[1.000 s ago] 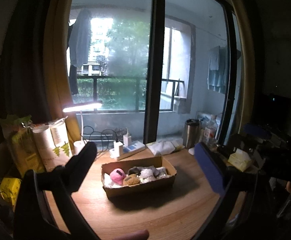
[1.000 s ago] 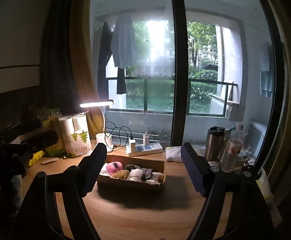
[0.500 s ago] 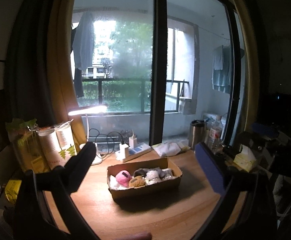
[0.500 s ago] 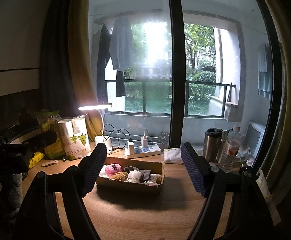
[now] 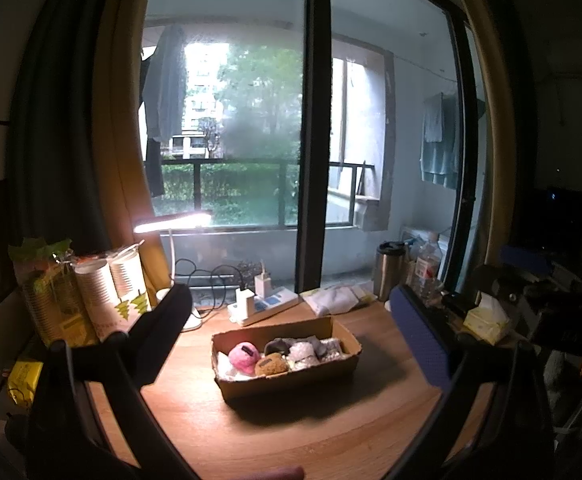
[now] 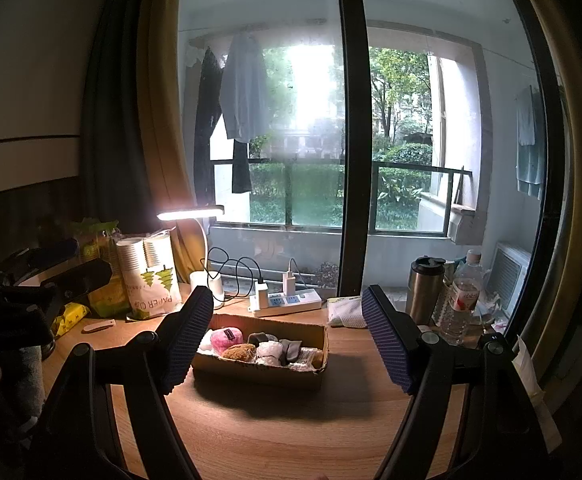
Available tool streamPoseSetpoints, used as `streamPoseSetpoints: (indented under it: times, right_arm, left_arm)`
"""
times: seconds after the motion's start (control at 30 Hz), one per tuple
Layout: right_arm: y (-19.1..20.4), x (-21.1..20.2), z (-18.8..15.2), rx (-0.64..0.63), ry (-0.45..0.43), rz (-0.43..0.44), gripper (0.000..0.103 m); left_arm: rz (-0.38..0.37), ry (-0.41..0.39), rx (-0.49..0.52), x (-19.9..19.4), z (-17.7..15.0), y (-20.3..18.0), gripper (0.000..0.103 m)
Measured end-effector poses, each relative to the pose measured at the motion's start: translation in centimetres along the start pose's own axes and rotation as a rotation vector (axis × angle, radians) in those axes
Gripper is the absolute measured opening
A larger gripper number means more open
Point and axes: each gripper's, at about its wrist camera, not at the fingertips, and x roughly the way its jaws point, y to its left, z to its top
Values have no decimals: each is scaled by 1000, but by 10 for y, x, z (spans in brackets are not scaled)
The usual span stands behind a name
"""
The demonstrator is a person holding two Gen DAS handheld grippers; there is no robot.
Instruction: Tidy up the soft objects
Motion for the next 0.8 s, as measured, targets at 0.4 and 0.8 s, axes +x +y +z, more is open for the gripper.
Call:
streamPoseSetpoints:
  times: [0.4,0.8]
  right_arm:
    - [-3,-1,0,-8,1,-4,80]
    - [-6,-1,1,-11,2,-6,80]
  left_arm:
    - [8,-18,26,-6,-1,-6,100]
    - [6,-22,31,-6,1,-7,100]
